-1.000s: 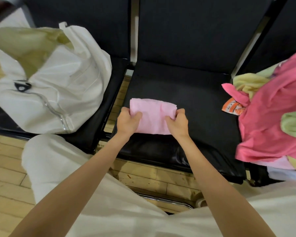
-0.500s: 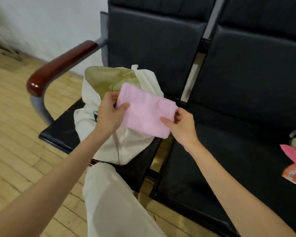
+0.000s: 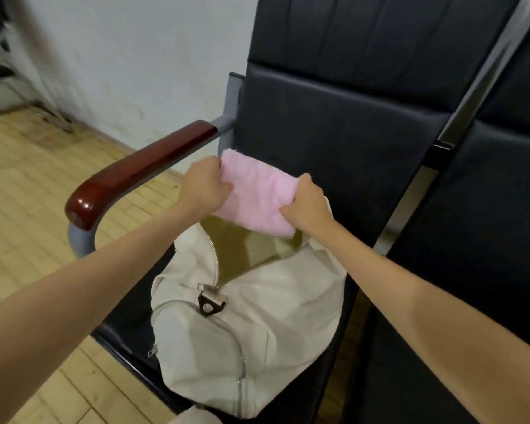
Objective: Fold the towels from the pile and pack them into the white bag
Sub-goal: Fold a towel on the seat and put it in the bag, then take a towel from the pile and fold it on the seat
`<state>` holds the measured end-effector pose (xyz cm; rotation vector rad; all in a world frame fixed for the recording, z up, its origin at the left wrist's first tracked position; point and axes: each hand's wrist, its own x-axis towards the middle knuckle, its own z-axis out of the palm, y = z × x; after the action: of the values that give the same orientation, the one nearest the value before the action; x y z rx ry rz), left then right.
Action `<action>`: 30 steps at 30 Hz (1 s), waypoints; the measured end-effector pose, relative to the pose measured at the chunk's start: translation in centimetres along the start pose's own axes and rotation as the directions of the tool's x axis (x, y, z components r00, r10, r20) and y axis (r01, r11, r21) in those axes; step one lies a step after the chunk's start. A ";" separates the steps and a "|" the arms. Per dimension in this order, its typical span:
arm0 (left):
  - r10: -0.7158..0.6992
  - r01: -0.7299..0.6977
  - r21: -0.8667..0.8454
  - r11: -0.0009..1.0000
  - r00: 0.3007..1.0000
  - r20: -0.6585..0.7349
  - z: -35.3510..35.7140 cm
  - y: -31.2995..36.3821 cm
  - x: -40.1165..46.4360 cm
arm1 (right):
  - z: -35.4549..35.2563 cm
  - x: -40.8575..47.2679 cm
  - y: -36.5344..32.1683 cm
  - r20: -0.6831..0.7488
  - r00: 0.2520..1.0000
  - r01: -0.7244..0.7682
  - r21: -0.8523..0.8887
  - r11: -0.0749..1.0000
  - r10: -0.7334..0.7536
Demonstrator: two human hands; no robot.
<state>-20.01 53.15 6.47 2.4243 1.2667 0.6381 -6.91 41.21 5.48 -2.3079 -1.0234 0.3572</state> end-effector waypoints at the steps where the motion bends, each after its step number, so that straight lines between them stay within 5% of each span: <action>1: -0.027 0.020 0.100 0.995 0.997 0.068 1.3 -0.5 0.3 | 0.9 0.8 -0.2 0.066 0.998 0.004 -0.096 0.995 0.002; 6: -0.055 -0.019 0.257 0.966 0.958 0.280 7.6 -2.5 0.6 | 4.3 2.7 0.1 0.331 0.936 -0.001 -0.335 0.942 0.119; 11: -0.164 0.138 0.112 0.984 0.948 0.272 10.7 -3.2 2.5 | 5.0 3.7 1.1 0.283 0.956 0.031 -0.339 0.940 0.071; 15: -0.150 0.118 0.113 0.986 0.932 0.331 12.4 -2.7 2.5 | 4.5 3.9 1.7 0.252 0.968 0.073 -0.357 0.931 0.020; 20: -0.163 0.142 0.083 0.986 0.783 0.600 15.3 -2.3 1.4 | 2.7 2.9 1.6 0.284 0.958 0.127 -0.327 0.936 -0.031; 23: -0.236 0.237 0.079 0.968 0.765 0.600 15.2 -2.0 1.7 | 1.2 2.7 2.0 0.247 0.965 0.154 -0.265 0.952 -0.088; 27: -0.180 0.317 -0.135 0.939 0.785 0.593 11.9 0.0 -0.3 | -0.9 0.6 3.4 0.207 0.969 0.185 -0.240 0.953 -0.136; 30: -0.153 0.219 -0.068 0.973 0.841 0.519 10.8 0.8 -1.2 | -2.5 -1.5 5.2 0.174 0.965 0.238 -0.270 0.933 -0.195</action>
<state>-14.37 50.83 -2.57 2.1247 1.1667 0.0013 -3.76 36.27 4.28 -2.4163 -1.4759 0.3049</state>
